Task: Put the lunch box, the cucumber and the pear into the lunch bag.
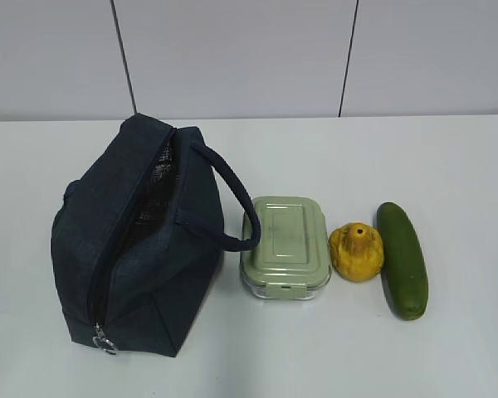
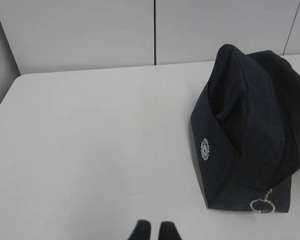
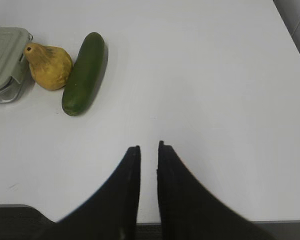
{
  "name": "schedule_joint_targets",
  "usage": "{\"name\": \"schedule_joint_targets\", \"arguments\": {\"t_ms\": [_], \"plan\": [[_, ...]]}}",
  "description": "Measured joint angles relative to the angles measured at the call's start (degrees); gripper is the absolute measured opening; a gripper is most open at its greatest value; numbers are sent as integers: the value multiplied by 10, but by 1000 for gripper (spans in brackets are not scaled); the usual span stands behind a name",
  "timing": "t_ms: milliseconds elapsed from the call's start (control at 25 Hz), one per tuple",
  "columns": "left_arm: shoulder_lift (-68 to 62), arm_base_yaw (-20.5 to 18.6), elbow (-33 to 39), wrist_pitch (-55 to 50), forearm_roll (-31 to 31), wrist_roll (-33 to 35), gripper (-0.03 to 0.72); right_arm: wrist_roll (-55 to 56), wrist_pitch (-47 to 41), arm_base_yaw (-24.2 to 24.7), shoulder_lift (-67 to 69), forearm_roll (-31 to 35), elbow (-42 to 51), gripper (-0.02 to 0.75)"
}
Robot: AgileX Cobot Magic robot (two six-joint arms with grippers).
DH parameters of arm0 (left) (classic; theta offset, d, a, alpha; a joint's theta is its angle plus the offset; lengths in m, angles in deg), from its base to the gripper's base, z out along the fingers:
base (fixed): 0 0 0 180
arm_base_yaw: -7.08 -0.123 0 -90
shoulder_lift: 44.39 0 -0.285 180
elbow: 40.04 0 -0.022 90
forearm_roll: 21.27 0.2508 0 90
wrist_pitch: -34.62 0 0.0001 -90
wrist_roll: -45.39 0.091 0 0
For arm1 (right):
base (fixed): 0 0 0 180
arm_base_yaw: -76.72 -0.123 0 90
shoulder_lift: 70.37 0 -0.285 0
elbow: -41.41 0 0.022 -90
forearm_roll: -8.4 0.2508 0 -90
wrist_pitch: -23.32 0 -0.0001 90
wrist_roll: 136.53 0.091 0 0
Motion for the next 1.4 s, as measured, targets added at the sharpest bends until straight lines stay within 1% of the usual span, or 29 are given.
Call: {"name": "schedule_joint_targets", "arguments": {"t_ms": [200,480,560,680,800,960,1040,1160,1200,1280,1400], "plan": [[0,0,0,0,0,0,-2,0,0,0,0,-15,0,107],[0,0,0,0,-1,0,-2,0,0,0,0,-17,0,106],[0,0,0,0,-6,0,-2,0,0,0,0,-17,0,106],[-8,10,-1,0,-21,0,11,2,0,0,0,-17,0,107],[-52,21,-22,-4,-23,0,79,3,-4,0,13,-17,-8,111],[-153,22,-77,18,-38,0,250,3,23,0,90,12,-23,155],[-215,22,-99,39,-55,0,311,3,58,0,133,38,-28,193],[-297,22,-122,75,-95,5,337,-6,98,0,194,92,-29,249],[-325,22,-126,87,-117,18,342,-17,109,0,214,114,-31,267],[-379,22,-134,109,-171,55,344,-39,130,0,266,153,-32,290],[-469,22,-151,131,-224,112,347,-86,147,0,363,200,-42,300]]}}
